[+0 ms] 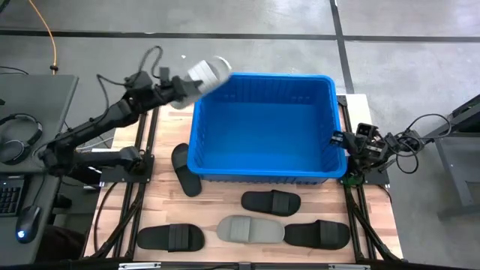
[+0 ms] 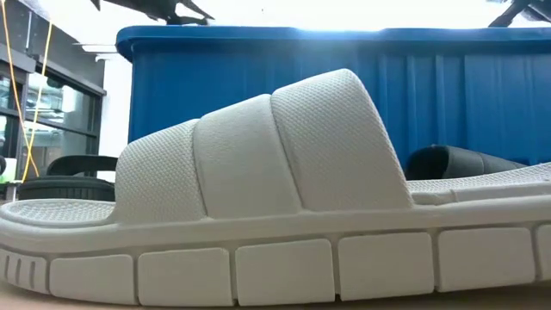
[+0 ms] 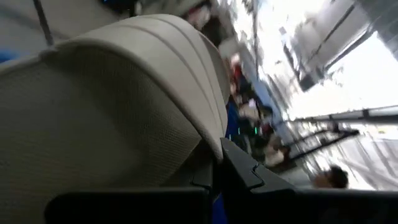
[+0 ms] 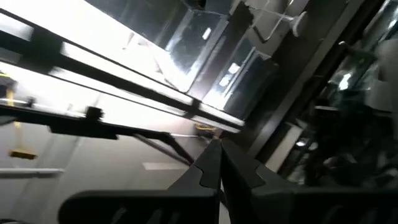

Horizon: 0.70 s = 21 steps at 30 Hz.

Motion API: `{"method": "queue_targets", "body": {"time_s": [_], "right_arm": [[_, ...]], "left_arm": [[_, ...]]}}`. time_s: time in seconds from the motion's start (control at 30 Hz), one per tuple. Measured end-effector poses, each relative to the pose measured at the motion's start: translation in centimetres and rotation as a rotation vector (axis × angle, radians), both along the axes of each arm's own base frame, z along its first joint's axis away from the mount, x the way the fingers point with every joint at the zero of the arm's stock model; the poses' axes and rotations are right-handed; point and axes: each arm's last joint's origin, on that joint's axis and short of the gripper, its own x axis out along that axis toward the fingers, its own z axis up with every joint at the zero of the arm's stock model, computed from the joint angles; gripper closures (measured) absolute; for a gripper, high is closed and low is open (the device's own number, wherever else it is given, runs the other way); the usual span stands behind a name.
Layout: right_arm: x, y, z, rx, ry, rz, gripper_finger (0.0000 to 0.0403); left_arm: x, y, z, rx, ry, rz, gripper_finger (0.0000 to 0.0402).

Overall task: Pick and place slides into bin
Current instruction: Put the gray slide into the blue bin

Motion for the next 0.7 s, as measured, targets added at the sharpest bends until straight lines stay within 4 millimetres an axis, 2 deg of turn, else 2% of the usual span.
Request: {"method": "queue_targets", "body": {"time_s": [0.13, 0.3, 0.4, 0.53, 0.7], "right_arm": [[-0.4, 0.0, 0.3, -0.009, -0.06, 0.031, 0.0402], [-0.5, -0.1, 0.4, -0.01, -0.085, 0.041, 0.0402], [-0.5, 0.0, 0.4, -0.011, -0.087, 0.048, 0.0402], [-0.7, -0.1, 0.5, 0.009, -0.104, 0.061, 0.0403], [-0.9, -0.2, 1.1, -0.007, -0.106, 0.008, 0.0402]], "left_arm": [[2.4, 0.0, -0.3, 0.02, -0.038, -0.192, 0.0401], [4.9, 0.7, -1.1, -0.051, 0.03, -0.32, 0.0401], [6.2, 1.3, -0.4, -0.044, 0.027, -0.415, 0.0401], [7.9, 1.8, 1.4, -0.004, 0.025, -0.478, 0.0401], [9.1, 2.3, 2.8, -0.051, 0.126, -0.555, 0.0401]]}}
